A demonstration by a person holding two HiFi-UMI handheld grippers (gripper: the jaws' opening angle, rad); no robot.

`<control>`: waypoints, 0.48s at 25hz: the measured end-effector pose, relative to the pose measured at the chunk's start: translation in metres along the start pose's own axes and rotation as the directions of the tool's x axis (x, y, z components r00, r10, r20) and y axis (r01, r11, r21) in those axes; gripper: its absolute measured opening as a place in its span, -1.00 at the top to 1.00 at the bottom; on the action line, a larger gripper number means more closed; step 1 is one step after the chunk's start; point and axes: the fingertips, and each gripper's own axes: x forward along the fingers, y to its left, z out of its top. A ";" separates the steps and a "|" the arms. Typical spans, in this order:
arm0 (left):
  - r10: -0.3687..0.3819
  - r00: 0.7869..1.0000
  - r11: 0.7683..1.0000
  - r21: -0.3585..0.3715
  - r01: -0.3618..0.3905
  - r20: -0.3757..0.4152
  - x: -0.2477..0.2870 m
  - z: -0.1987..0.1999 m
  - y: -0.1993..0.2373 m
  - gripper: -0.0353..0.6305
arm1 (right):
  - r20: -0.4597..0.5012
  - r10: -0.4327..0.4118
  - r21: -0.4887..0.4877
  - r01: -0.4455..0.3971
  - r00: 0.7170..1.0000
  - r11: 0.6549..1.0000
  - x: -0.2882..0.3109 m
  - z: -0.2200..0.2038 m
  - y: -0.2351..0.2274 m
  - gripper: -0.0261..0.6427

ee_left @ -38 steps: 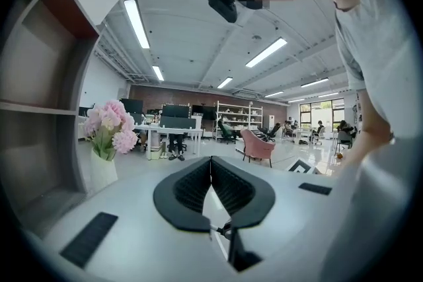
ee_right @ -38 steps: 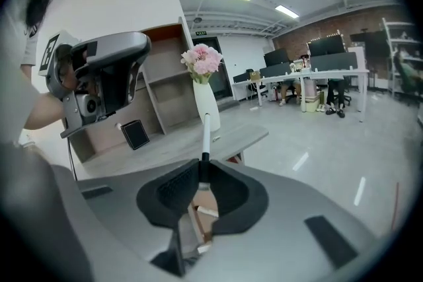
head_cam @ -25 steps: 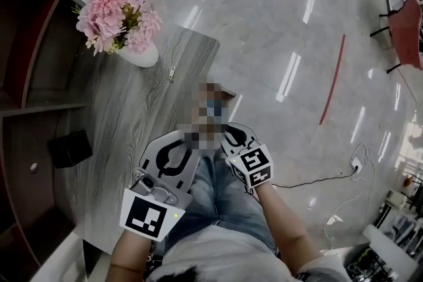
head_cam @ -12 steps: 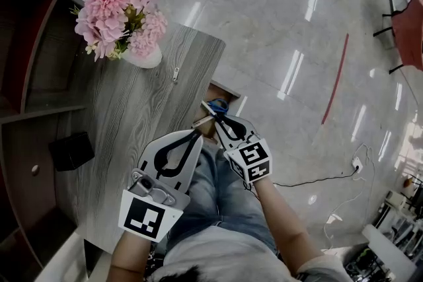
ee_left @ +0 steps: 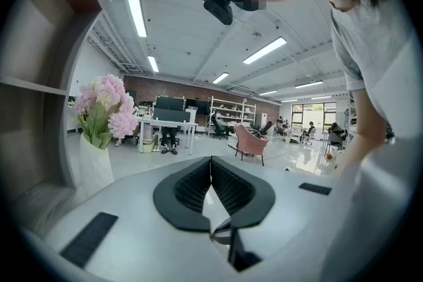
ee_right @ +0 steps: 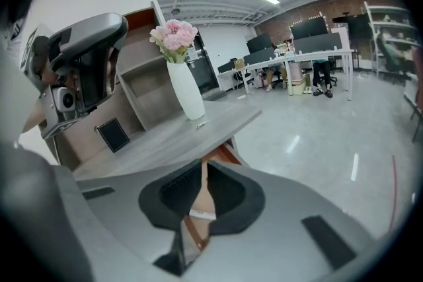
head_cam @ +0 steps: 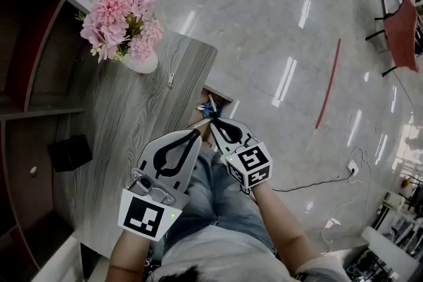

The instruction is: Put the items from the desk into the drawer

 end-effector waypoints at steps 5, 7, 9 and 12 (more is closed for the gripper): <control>-0.001 1.000 1.000 0.022 0.000 0.028 -0.004 0.016 -0.013 0.86 | 0.081 0.016 -0.047 -0.013 0.997 0.999 -0.024 0.036 0.013 0.89; 0.002 0.999 1.000 0.027 -0.003 0.041 -0.008 0.024 -0.022 0.86 | 0.116 0.029 -0.068 -0.021 0.993 0.997 -0.040 0.053 0.021 0.89; 0.003 0.998 0.999 0.038 -0.005 0.055 -0.012 0.035 -0.032 0.86 | 0.147 0.042 -0.098 -0.028 0.988 0.995 -0.058 0.071 0.030 0.89; 0.000 0.997 0.998 0.057 -0.004 0.075 -0.015 0.048 -0.043 0.86 | 0.198 0.068 -0.149 -0.039 0.978 0.988 -0.083 0.100 0.041 0.89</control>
